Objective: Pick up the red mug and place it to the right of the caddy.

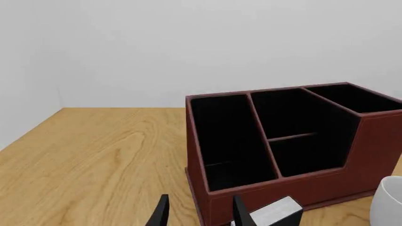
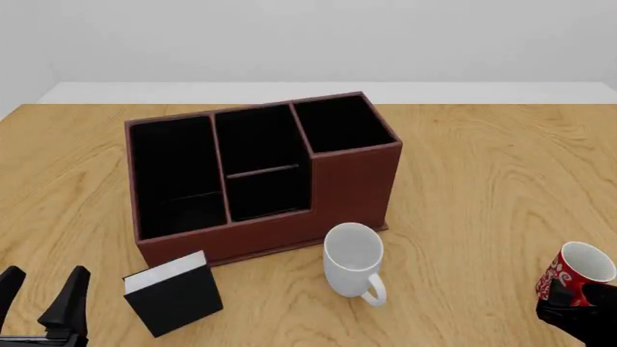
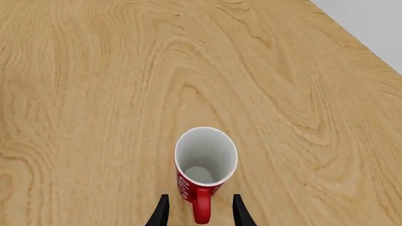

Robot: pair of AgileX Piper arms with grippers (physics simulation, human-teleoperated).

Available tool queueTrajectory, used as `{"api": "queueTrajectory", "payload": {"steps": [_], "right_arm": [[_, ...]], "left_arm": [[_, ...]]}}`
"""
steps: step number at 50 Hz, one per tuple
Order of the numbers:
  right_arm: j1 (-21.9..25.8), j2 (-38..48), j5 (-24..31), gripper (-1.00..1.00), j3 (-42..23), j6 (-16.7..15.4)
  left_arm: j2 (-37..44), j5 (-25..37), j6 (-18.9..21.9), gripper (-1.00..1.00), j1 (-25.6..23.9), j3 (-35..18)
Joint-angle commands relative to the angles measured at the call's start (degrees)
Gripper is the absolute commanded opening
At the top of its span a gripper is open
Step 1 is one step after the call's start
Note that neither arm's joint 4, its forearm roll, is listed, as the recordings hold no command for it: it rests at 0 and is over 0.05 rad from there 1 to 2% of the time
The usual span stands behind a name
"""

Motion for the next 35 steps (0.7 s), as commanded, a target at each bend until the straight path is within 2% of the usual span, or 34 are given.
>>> {"api": "queueTrajectory", "payload": {"steps": [1, 18, 26, 27, 35], "right_arm": [[-0.6, 4.3, -3.6, 1.00, 0.0, -0.1], [-0.6, 9.6, -7.7, 1.00, 0.0, 0.2], [-0.8, 9.5, -7.0, 1.00, 0.1, 1.0], [-0.8, 9.2, -6.7, -1.00, 0.1, 1.1], [-1.1, 9.5, -7.0, -1.00, 0.1, 1.1]], "left_arm": [[0.0, 0.0, 0.0, 1.00, 0.0, 0.0], [0.0, 0.0, 0.0, 1.00, 0.0, 0.0], [0.0, 0.0, 0.0, 1.00, 0.0, 0.0], [0.0, 0.0, 0.0, 1.00, 0.0, 0.0], [0.0, 0.0, 0.0, 1.00, 0.0, 0.0]]}}
